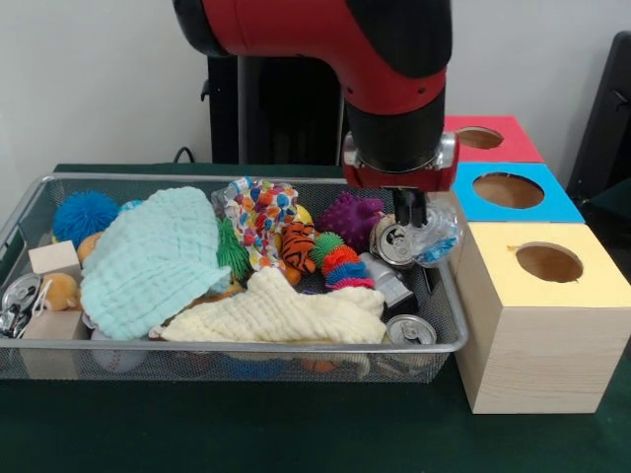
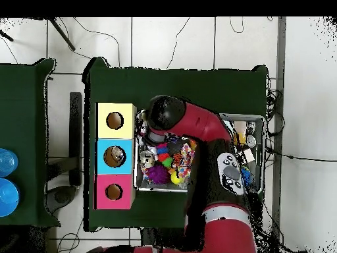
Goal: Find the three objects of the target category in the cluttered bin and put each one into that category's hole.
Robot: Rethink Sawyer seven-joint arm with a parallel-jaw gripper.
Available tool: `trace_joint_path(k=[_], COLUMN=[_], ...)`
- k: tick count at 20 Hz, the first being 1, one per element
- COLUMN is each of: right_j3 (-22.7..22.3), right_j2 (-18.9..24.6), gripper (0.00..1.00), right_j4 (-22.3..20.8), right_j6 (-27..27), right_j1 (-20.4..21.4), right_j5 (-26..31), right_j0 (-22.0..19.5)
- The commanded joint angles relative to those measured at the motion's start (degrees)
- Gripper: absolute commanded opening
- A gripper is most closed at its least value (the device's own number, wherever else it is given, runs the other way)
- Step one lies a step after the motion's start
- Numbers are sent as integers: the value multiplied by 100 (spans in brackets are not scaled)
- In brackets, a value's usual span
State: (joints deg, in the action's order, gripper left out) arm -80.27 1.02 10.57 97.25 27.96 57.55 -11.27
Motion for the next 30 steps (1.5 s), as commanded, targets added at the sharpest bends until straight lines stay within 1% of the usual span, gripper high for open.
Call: trace_joint_path(k=[1,9,15,18,22,25,30], right_j3=[-395,-646,-679,-691,-758,-888,-1127], right_j2=[-37,-53,-67,-88,-133,-187,-215], gripper=[0,0,0,0,0,0,0], right_j4=[357,484,545,607,675,714,824], right_j6=[1741,1643,1611,1732,1879,1895,1832], right_j1=[42,164,230,256,286,379,541], right_j5=[634,538,658,663,494,328,184], right_j0=[121,96,38,115,280,396,469])
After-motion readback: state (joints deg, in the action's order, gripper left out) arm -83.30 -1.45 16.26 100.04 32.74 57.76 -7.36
